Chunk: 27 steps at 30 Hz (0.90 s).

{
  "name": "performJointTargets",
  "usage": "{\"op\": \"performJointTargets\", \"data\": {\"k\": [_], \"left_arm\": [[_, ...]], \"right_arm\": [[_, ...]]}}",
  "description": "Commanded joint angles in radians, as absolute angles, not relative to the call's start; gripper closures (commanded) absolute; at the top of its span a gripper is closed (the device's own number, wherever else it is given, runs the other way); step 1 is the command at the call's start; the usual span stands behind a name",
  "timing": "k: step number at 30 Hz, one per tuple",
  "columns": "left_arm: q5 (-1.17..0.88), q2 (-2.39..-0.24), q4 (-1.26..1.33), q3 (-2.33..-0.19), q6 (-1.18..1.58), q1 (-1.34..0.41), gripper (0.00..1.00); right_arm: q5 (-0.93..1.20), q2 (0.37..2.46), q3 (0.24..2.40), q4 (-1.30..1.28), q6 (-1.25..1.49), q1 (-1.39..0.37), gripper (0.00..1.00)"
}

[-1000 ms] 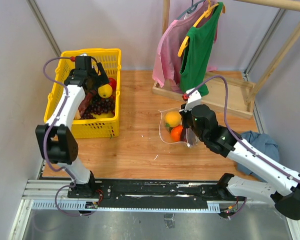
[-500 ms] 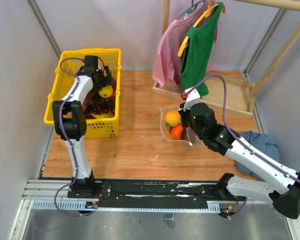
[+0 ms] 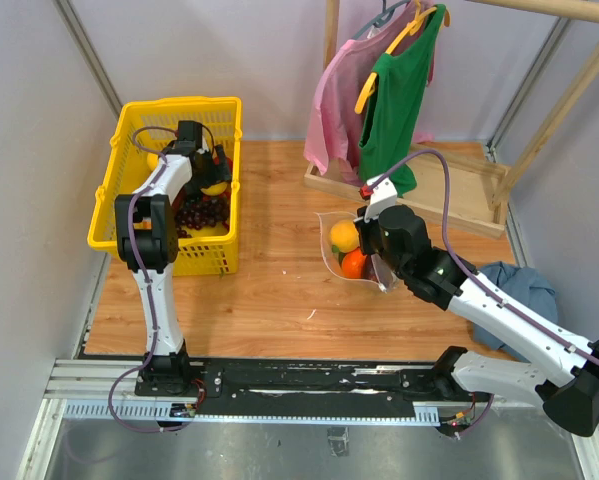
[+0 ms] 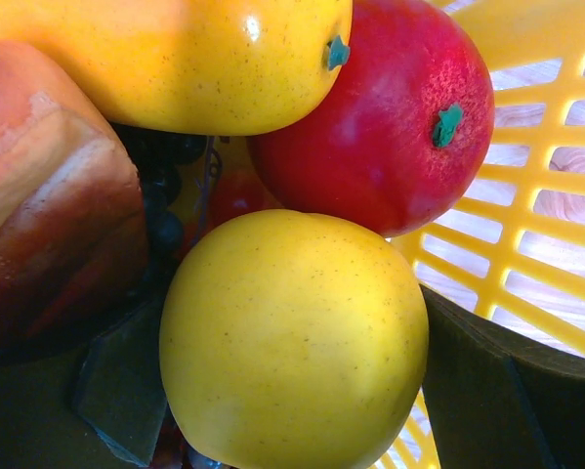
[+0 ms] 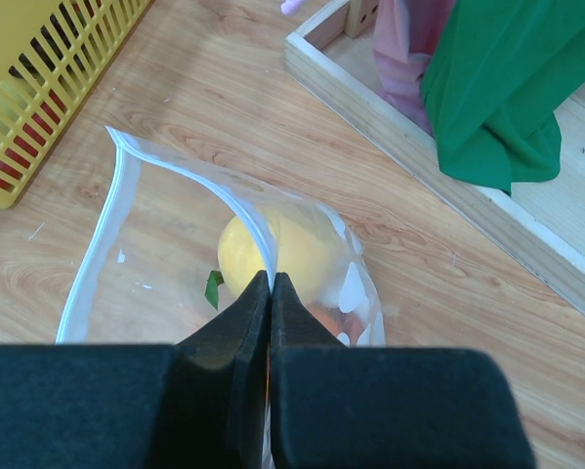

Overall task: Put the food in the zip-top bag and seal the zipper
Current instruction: Pick up the fake fruit from the bin.

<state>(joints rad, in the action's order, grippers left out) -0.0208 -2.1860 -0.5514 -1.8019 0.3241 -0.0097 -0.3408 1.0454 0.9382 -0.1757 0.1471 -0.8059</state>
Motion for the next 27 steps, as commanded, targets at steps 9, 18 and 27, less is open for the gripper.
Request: {"op": "performJointTargets", "data": {"k": [9,18,27], "left_arm": [[-0.042,-2.046,-0.498,-1.732,0.346,0.0,0.4],[-0.004,-1.858,-0.5,-1.632,0.393,-0.002,0.55],[0.011,-1.631,-0.534,-1.546,0.417,-0.042,0.58]], "right_arm": [[-0.326,1.036,0.927,-0.148,0.159,-0.784,0.99],[-0.311,1.025,0.93,-0.15,0.165,-0.785,0.99],[-0.291,1.017,0.931,-0.153,0.177,-0.784,0.99]]}}
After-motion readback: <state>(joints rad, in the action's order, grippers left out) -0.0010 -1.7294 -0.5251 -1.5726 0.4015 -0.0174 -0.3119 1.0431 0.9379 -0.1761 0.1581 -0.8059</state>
